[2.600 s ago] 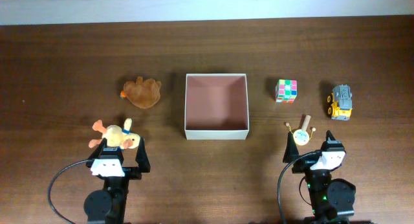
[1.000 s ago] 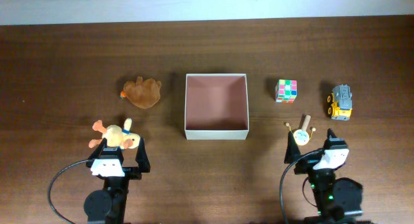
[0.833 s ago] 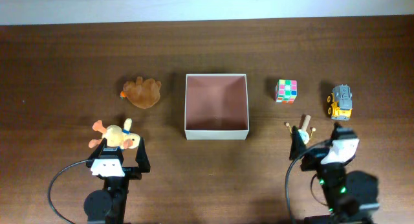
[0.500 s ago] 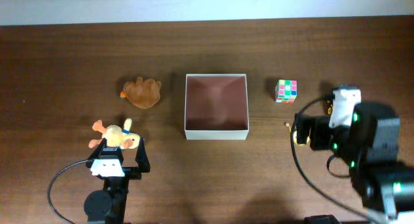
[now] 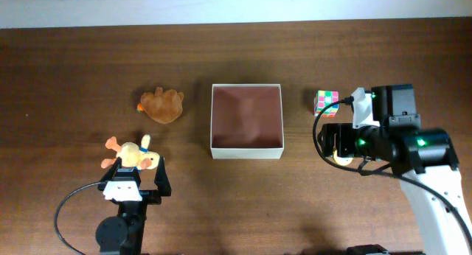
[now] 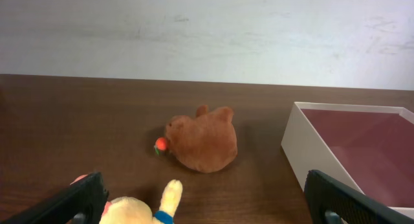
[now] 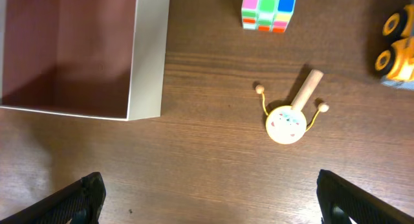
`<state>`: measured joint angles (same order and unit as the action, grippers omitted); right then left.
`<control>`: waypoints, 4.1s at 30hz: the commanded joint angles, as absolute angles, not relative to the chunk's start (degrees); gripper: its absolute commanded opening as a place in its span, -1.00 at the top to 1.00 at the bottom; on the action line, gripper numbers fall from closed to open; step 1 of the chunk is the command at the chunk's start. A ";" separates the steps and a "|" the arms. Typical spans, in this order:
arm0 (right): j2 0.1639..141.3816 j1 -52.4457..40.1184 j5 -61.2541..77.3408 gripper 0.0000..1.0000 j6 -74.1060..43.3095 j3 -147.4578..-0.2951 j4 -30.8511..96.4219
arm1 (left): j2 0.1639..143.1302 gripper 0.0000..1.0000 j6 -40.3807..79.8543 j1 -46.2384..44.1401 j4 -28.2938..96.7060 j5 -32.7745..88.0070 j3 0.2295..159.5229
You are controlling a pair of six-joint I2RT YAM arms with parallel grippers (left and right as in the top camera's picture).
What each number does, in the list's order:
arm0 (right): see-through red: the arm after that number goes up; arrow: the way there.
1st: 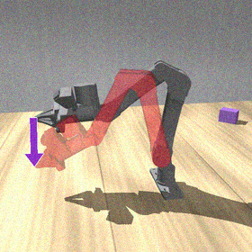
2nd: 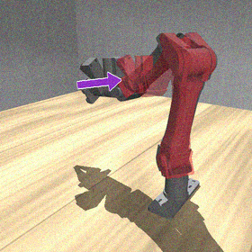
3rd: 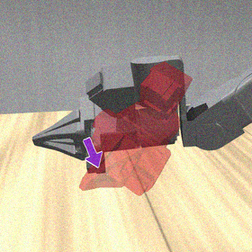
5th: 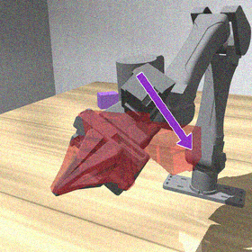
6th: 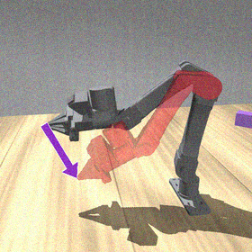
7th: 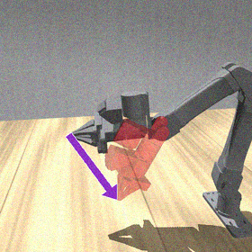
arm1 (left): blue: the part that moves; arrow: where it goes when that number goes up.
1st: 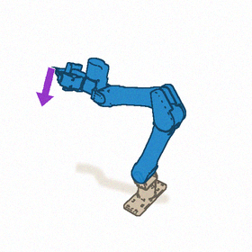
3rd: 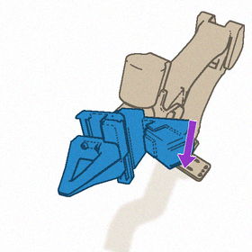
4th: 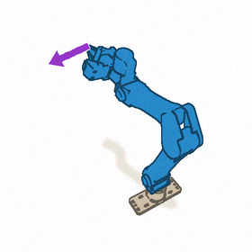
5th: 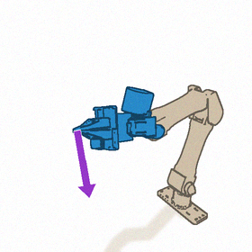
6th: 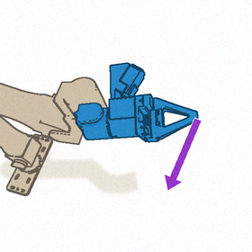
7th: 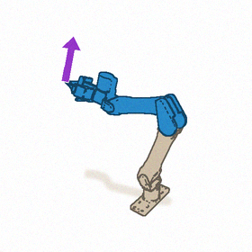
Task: Pack container
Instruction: 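Move the right gripper over the grey-and-yellow toy truck, then lower the right gripper and grasp the toy truck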
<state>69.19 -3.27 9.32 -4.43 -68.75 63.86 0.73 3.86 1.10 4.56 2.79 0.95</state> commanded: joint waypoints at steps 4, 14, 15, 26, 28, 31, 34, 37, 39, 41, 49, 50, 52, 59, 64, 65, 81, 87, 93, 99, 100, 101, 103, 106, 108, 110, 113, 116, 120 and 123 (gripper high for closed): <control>74.06 -3.64 9.98 -0.97 -5.32 -72.16 63.72 | 0.30 -0.98 2.96 1.34 4.60 2.59 0.58; 86.96 0.12 9.41 -0.97 -3.70 -91.64 72.05 | 0.30 -0.98 2.96 1.34 4.60 2.59 0.56; 88.86 0.86 8.99 -0.97 -3.57 -94.02 73.60 | 0.30 -0.98 2.96 1.34 4.60 2.59 0.56; 100.33 4.58 8.36 -0.97 1.37 -98.80 77.47 | 0.30 -0.98 2.96 1.34 4.60 2.59 0.56; 101.60 4.58 8.40 -0.97 1.32 -98.80 77.32 | 0.30 -0.98 2.96 1.34 4.60 2.59 0.56; 102.19 4.58 8.62 -0.97 1.30 -98.80 76.79 | 0.30 -0.98 2.96 1.34 4.60 2.59 0.56; 102.17 4.54 9.82 -0.97 1.19 -98.80 74.56 | 0.30 -0.98 2.96 1.34 4.60 2.59 0.58; 102.17 4.54 10.07 -0.97 -0.05 -98.80 73.10 | 0.30 -0.98 2.96 1.34 4.60 2.59 0.58; 102.17 4.97 9.39 -0.97 -2.20 -98.80 73.08 | 0.30 -0.98 2.96 1.34 4.60 2.59 0.56; 102.17 6.39 9.04 -0.97 -3.90 -98.80 72.93 | 0.30 -0.98 2.96 1.34 4.60 2.59 0.58; 102.41 17.56 6.90 -0.97 2.63 -98.80 71.48 | 0.30 -0.98 2.96 1.34 4.60 2.59 0.56; 102.56 18.63 7.11 -0.97 2.68 -98.80 70.52 | 0.30 -0.98 2.96 1.34 4.60 2.59 0.58; 102.72 20.12 7.33 -0.97 3.99 -98.74 68.10 | 0.30 -0.98 2.96 1.34 4.60 2.59 0.58; 103.81 20.67 4.97 -0.97 12.14 -97.78 60.58 | 0.30 -0.98 2.96 1.34 4.60 2.59 0.56; 107.87 20.67 0.80 -0.97 14.74 -97.76 57.23 | 0.30 -0.98 2.96 1.34 4.60 2.59 0.56; 108.84 20.67 0.78 -0.97 14.81 -97.78 56.73 | 0.30 -0.98 2.96 1.34 4.60 2.59 0.56; 118.72 23.81 4.75 -0.97 21.63 -96.68 57.41 | 0.30 -0.98 2.96 1.34 4.60 2.59 0.58; 119.48 24.93 8.60 -0.97 21.65 -92.64 56.25 | 0.30 -0.98 2.96 1.34 4.60 2.59 0.58; 119.55 25.15 11.55 -0.97 21.89 -86.26 51.88 | 0.30 -0.98 2.96 1.34 4.60 2.59 0.58; 119.55 25.15 12.27 -0.94 21.82 -83.37 49.52 | 0.30 -0.98 2.96 1.34 4.60 2.59 0.58; 119.55 25.15 12.29 -0.87 21.82 -83.37 49.43 | 0.30 -0.98 2.96 1.34 4.60 2.59 0.58; 119.55 25.15 12.27 -0.79 21.85 -83.37 49.39 | 0.30 -0.98 2.96 1.34 4.60 2.59 0.58; 119.55 25.15 12.27 -0.66 21.85 -83.37 49.12 | 0.30 -0.98 2.96 1.34 4.60 2.59 0.56; 119.55 25.15 11.81 -0.52 21.82 -83.55 48.07 | 0.30 -0.98 2.96 1.34 4.60 2.59 0.56; 119.55 25.15 11.79 -0.54 21.82 -83.81 47.09 | 0.30 -0.98 2.96 1.34 4.60 2.59 0.56; 119.55 25.15 11.79 -0.55 21.82 -84.36 46.39 | 0.30 -0.98 2.96 1.34 4.60 2.59 0.58; 119.55 25.15 11.81 -0.76 21.82 -85.08 45.17 | 0.30 -0.98 2.96 1.34 4.60 2.59 0.58; 119.55 25.15 11.27 -0.82 21.82 -85.82 44.14 | 0.30 -0.98 2.96 1.34 4.60 2.59 0.58; 119.55 25.15 10.72 -0.79 21.85 -87.02 43.35 | 0.30 -0.98 2.96 1.34 4.60 2.59 0.56; 119.55 25.15 10.28 -0.50 21.82 -87.46 43.42 | 0.30 -0.98 2.96 1.34 4.60 2.59 0.58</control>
<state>119.26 24.77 10.66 21.41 -85.97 43.46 0.73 3.86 1.10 4.56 2.81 0.95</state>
